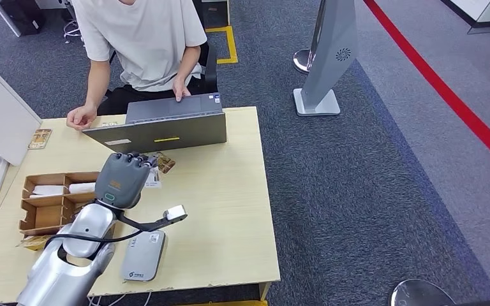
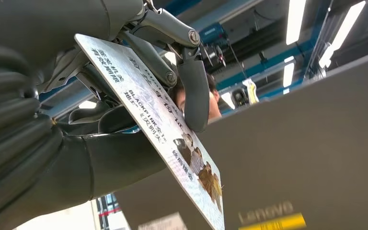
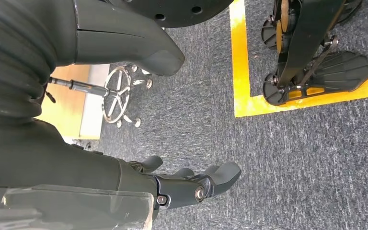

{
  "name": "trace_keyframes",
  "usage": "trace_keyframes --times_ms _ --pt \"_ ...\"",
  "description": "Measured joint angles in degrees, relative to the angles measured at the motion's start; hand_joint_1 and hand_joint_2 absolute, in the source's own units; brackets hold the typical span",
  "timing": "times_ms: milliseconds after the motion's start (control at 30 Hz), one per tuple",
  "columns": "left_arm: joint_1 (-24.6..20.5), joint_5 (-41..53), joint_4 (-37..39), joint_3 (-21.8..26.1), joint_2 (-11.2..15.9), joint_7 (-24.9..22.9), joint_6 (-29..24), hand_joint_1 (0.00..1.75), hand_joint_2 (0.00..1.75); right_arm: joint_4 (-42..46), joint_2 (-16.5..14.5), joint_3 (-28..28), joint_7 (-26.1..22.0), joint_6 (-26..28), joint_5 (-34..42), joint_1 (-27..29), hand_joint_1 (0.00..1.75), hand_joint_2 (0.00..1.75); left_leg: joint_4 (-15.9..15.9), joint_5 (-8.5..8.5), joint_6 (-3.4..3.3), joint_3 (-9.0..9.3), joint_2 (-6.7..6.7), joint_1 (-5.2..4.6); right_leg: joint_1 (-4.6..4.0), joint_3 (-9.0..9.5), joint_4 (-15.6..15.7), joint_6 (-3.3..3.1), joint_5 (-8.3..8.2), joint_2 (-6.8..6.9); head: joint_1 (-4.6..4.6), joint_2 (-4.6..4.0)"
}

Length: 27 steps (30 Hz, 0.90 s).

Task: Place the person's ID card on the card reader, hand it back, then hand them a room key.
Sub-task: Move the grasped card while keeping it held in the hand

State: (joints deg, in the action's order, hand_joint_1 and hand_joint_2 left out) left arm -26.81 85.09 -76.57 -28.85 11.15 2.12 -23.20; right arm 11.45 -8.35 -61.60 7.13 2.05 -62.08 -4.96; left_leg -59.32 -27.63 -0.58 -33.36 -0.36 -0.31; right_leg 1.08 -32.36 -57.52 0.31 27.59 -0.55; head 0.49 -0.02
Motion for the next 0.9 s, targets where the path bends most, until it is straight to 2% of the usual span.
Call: trace_keyframes --times_ms 100,333,567,900 --pt "4.9 0.2 0.5 0.0 0.2 -0.8 -0.3 1.75 1.75 0.0 0.0 -0.6 0.1 0.1 0.2 0.0 0.00 1.75 0.0 0.00 0.00 -0.01 0.00 0.00 0.00 -0.02 0.0 0.00 0.01 0.00 -0.01 -0.01" --pt "8.9 0.3 6.2 0.0 -1.1 -1.3 -0.3 1.75 1.75 0.0 0.0 -1.1 0.0 0.1 0.0 0.0 0.00 1.75 0.0 0.00 0.00 -0.02 -0.01 0.00 0.00 -0.02 0.0 0.00 0.01 0.01 -0.01 0.01" --pt "10.4 0.5 12.3 0.0 -3.0 -1.9 -0.4 1.75 1.75 0.0 0.0 -1.2 0.0 0.2 0.0 0.0 0.00 1.75 0.0 0.00 0.00 -0.02 -0.01 0.00 0.00 -0.02 0.0 0.00 0.01 0.01 -0.01 -0.01" --pt "10.7 0.5 16.7 0.0 -4.6 -2.4 -0.7 1.75 1.75 0.0 0.0 -1.2 -0.1 0.1 -0.4 0.0 0.00 1.75 0.0 0.00 0.00 -0.02 -0.01 0.00 0.00 -0.02 0.0 0.00 0.01 0.02 -0.01 -0.01"
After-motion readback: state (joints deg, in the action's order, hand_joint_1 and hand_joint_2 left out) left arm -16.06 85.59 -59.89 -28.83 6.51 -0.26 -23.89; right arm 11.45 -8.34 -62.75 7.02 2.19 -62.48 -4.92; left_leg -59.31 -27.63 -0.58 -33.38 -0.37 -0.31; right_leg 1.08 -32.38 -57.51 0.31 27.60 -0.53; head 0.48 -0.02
